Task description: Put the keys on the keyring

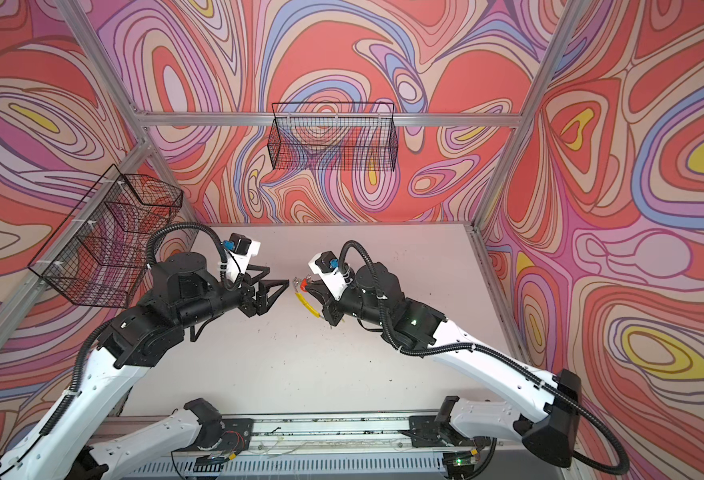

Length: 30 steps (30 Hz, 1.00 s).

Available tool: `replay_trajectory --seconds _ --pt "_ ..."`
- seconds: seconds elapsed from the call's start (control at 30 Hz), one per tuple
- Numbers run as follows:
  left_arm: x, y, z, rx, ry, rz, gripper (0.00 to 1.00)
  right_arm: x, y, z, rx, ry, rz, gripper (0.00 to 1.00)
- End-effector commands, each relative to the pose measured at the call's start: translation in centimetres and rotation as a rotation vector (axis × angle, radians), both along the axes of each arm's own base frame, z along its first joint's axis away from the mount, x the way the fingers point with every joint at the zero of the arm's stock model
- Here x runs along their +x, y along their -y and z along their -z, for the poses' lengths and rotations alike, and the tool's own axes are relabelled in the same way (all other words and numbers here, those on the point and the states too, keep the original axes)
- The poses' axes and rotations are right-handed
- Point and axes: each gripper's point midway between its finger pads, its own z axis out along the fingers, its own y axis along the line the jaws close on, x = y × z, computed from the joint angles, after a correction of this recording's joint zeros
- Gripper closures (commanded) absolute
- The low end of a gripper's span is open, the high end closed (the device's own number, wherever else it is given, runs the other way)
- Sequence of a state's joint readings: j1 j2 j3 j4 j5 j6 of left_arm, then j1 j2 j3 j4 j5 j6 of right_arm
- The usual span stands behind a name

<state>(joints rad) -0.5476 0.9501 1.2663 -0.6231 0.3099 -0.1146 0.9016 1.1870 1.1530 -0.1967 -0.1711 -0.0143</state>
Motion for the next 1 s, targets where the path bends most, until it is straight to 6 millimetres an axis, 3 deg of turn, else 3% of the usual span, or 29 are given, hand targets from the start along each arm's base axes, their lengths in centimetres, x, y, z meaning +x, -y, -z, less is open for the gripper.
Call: replay_trajectory --seconds 0.0,0.1,0.27,0.5,0.7,0.8,0.93,0.97 --pt "-3.1 1.2 1.8 0.029 -0.015 0.241 0.22 -1.3 0.3 -2.3 0.037 0.007 -0.109 1.0" --pt "-3.2 1.1 2.4 0.063 -0.011 0.256 0.19 -1.8 0.9 -3.8 0.106 -0.031 -0.191 1.0" --pt "-3.9 2.1 2.6 0.029 -0.034 0.347 0.21 -2.6 0.9 -4.6 0.146 -0.074 -0.284 1.0" --pt "-2.3 2.2 3.3 0.002 -0.041 0.338 0.3 -3.8 0.7 -5.5 0.172 -0.09 -0.365 1.0" --pt "-3.0 3.6 1.8 -0.152 -0.079 0.458 0.43 -3.9 0.5 -5.7 0.171 -0.089 -0.38 1.0" --pt "-4.3 4.2 1.4 -0.204 -0.117 0.543 0.59 -3.7 0.3 -5.3 0.166 -0.096 -0.381 1.0" --pt "-4.7 4.1 1.9 -0.203 -0.147 0.554 1.0 -3.5 0.2 -5.2 0.154 -0.097 -0.383 1.0" --pt "-4.7 4.1 2.1 -0.201 -0.151 0.55 1.0 -3.4 0.2 -5.2 0.151 -0.094 -0.38 1.0"
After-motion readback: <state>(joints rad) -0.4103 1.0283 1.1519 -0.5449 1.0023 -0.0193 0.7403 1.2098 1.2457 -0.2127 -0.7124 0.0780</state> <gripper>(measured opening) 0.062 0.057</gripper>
